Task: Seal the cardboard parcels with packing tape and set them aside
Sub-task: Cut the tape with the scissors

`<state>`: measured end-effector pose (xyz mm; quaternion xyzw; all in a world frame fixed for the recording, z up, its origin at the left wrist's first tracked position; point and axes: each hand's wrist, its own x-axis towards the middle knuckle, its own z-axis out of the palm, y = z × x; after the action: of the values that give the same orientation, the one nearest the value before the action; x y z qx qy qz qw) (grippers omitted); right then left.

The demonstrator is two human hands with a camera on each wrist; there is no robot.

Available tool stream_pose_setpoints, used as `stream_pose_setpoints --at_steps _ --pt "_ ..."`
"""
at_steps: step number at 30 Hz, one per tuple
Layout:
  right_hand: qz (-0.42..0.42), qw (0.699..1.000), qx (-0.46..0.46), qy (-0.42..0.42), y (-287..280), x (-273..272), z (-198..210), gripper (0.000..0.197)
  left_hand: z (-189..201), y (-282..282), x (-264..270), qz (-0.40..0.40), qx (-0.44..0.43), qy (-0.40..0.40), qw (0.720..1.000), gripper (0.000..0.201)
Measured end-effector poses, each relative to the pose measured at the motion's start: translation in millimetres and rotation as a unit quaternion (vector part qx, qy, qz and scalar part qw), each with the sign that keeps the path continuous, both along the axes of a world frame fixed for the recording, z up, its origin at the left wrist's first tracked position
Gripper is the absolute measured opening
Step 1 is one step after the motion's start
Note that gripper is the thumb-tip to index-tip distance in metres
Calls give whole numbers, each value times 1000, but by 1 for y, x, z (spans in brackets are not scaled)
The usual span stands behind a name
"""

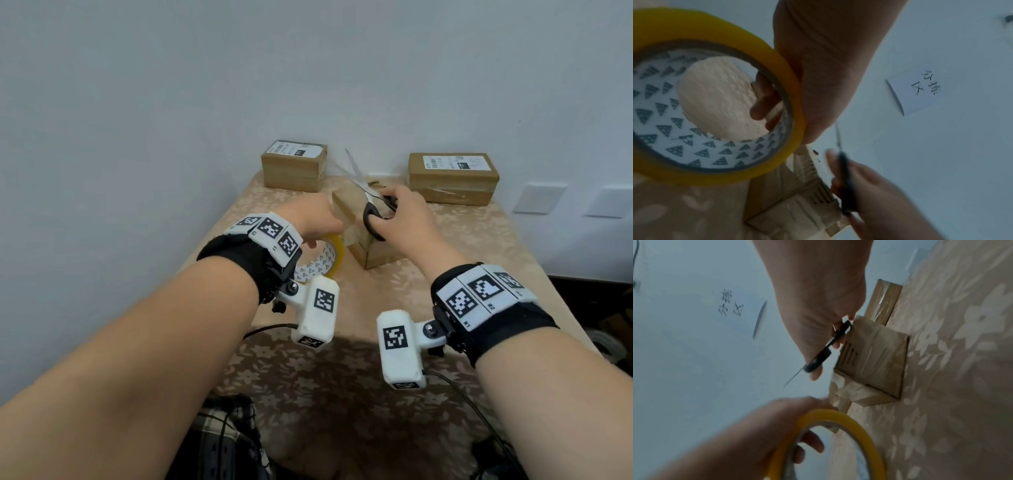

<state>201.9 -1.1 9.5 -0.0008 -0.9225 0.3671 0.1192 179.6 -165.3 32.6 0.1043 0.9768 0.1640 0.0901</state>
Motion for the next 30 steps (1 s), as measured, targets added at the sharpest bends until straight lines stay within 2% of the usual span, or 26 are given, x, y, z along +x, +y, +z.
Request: stream_pose_setpoints --at_steps 3,5,8,11,16,24,28,30 --pt "36 989 -140 -46 7 22 13 46 1 2 8 -5 16 19 1000 21" --pt "79 977 -171 -95 11 39 20 42 1 3 14 -1 28 30 999 21" --pt "124 960 -159 -193 25 62 27 45 -3 -2 20 27 71 44 996 23" --pt "137 937 -132 -294 43 81 30 48 -9 -10 25 61 135 65 987 15" --pt "130 894 -52 -425 51 100 32 43 -8 -12 34 65 141 69 986 16" --pt "95 900 -101 -414 24 91 25 58 -8 -12 28 58 112 68 990 22" --pt "96 905 -120 -397 10 84 18 60 0 -10 28 42 86 38 995 10" --pt "92 909 -135 -384 3 80 14 58 5 -9 26 33 62 20 997 10"
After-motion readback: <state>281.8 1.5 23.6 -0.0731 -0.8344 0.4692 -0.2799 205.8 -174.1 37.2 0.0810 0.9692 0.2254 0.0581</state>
